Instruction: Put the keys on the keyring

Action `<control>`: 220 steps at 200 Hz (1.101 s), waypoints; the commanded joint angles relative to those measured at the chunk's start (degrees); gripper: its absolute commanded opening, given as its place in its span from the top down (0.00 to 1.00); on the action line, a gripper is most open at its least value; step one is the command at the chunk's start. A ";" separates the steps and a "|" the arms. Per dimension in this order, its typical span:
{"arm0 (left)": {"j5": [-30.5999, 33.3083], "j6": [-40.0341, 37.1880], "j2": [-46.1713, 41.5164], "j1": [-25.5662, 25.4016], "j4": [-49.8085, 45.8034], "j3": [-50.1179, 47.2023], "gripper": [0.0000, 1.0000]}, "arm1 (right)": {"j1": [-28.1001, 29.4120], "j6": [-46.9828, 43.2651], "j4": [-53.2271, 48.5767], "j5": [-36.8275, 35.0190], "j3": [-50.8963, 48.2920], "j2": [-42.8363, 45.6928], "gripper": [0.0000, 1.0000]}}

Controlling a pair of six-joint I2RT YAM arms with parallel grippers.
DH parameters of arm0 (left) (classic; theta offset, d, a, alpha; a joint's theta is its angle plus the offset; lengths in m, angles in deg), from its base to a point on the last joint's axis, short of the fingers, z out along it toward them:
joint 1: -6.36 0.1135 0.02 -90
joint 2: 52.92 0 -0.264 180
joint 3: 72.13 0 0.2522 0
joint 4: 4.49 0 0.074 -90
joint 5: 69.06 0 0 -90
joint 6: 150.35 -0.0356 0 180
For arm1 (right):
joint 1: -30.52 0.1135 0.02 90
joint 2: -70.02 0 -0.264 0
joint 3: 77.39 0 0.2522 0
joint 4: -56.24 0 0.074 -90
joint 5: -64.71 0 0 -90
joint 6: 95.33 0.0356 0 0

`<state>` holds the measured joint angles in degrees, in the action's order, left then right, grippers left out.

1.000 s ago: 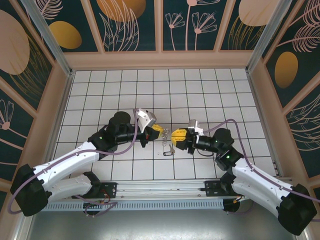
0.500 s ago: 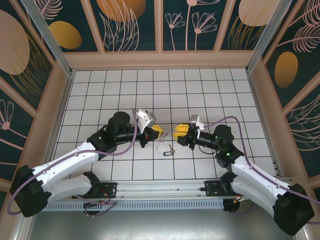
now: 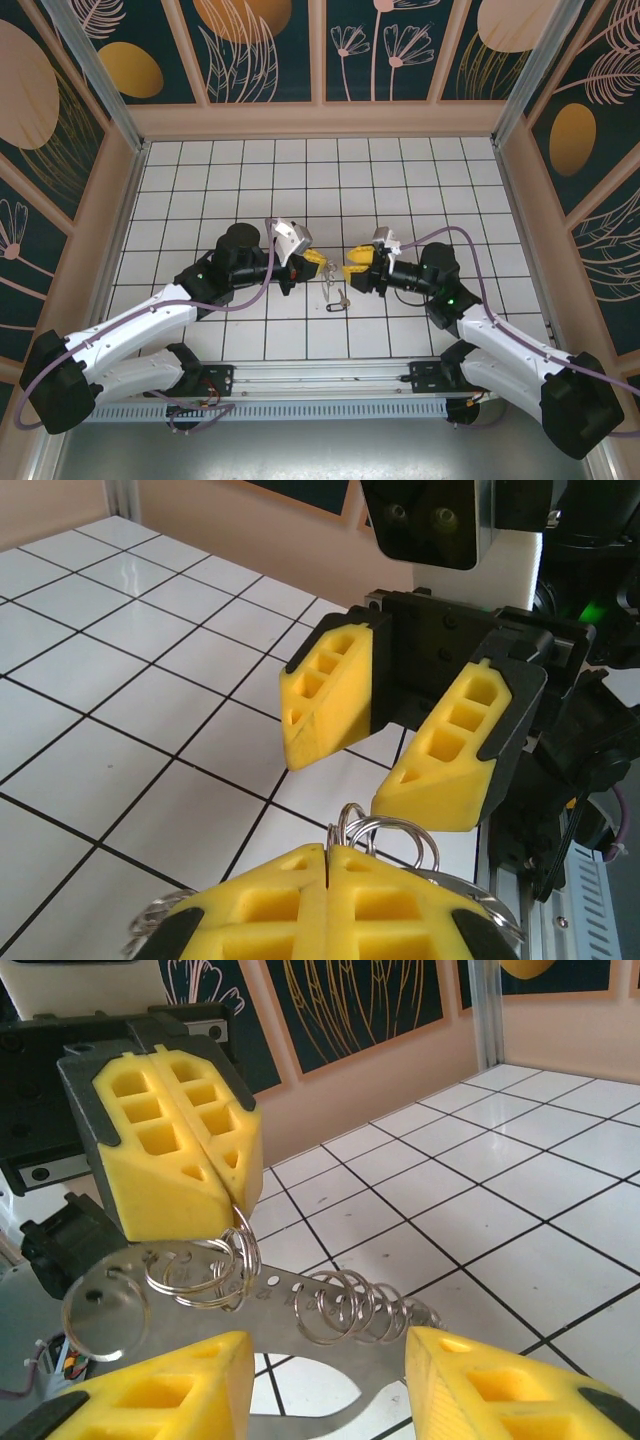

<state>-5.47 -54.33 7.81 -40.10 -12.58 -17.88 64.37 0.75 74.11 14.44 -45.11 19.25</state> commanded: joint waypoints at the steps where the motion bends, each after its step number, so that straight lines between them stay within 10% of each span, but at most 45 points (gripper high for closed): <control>1: 3.10 -0.94 1.27 0.10 -2.10 2.05 1.00 | 0.26 -0.30 2.43 -0.78 -0.42 -0.49 0.56; 95: 24.42 3.09 4.99 0.06 -20.56 1.34 1.00 | -4.75 1.36 -5.83 -12.25 -0.65 2.53 0.46; 220: 23.43 4.15 23.32 0.06 -14.83 7.43 1.00 | -8.22 2.56 -6.47 -12.18 -1.73 4.08 0.43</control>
<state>17.83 -51.08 26.41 -40.10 -27.42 -12.72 57.05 2.52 67.45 2.15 -45.79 22.88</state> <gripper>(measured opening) 0.041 0.566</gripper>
